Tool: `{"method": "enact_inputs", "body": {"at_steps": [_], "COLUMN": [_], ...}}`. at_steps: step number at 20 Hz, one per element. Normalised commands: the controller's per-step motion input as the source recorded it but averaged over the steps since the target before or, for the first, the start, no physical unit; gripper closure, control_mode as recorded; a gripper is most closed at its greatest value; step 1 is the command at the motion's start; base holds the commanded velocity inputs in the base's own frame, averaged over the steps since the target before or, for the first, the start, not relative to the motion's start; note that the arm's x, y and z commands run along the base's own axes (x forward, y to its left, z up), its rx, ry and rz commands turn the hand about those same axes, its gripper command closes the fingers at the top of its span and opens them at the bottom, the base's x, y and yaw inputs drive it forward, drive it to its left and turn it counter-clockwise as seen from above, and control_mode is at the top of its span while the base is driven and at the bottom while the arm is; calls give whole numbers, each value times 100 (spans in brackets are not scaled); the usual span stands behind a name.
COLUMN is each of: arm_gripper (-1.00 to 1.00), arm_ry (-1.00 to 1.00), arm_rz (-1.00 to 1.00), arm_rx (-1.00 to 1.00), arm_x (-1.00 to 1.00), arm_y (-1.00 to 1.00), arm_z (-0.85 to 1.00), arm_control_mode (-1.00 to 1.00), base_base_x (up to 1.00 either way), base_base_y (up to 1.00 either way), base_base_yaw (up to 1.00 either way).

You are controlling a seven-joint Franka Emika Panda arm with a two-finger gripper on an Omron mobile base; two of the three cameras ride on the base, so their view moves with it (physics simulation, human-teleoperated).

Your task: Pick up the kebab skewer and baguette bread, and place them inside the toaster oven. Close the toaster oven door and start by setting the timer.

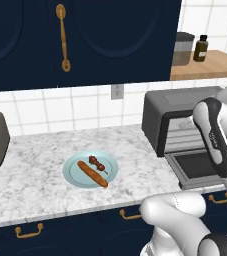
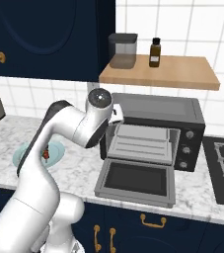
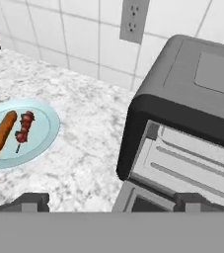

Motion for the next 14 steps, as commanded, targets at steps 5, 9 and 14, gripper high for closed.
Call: {"method": "enact_inputs", "body": {"at_steps": [5,9,14], "arm_gripper": [-100,-100,-100], "arm_ry": [-34,-30,-13], "arm_rz": [15,12,1], "arm_rx": [0,0,-2], "arm_x": [0,0,16], "arm_y": [-71,-53,-33], "arm_z": [-33,-35,-36], "arm_control_mode": [-100,-100,-100], "base_base_x": [0,0,0], "base_base_y": [0,0,0], "base_base_yaw": [0,0,0]}}
